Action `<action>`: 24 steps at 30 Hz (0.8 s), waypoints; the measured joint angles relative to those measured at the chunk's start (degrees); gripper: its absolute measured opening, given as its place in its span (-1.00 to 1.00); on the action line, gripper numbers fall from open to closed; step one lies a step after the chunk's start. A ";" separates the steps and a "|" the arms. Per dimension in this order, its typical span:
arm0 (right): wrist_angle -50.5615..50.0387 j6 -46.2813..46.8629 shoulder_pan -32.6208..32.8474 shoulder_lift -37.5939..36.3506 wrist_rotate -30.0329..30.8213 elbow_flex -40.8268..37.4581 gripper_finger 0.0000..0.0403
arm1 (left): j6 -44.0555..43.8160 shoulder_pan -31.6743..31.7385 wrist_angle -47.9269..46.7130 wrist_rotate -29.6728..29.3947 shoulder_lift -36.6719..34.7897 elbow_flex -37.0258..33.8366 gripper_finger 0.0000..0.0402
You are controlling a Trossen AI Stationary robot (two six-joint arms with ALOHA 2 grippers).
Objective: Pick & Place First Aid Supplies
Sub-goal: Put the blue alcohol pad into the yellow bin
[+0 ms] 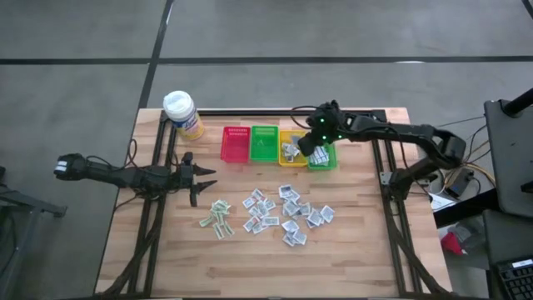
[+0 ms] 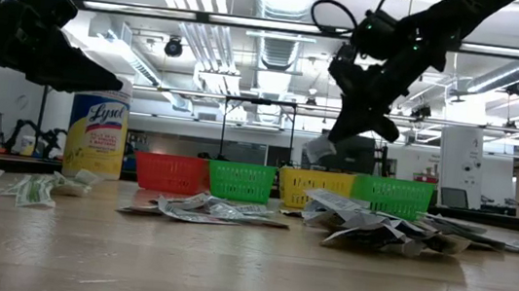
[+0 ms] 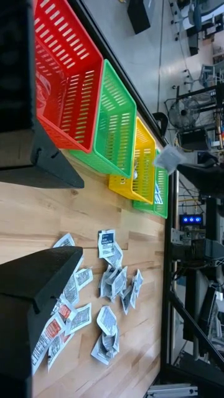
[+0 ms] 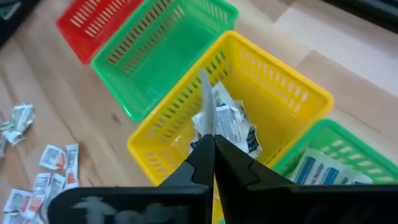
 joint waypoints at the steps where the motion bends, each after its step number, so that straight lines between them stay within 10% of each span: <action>1: -0.07 0.00 0.25 0.70 0.00 0.49 -0.96 | -0.02 -0.02 0.00 0.00 0.02 0.00 -0.21; 24: -12.39 -6.49 1.63 14.94 0.30 14.73 -0.96 | 0.00 -0.02 -0.03 -1.57 0.03 0.00 -0.21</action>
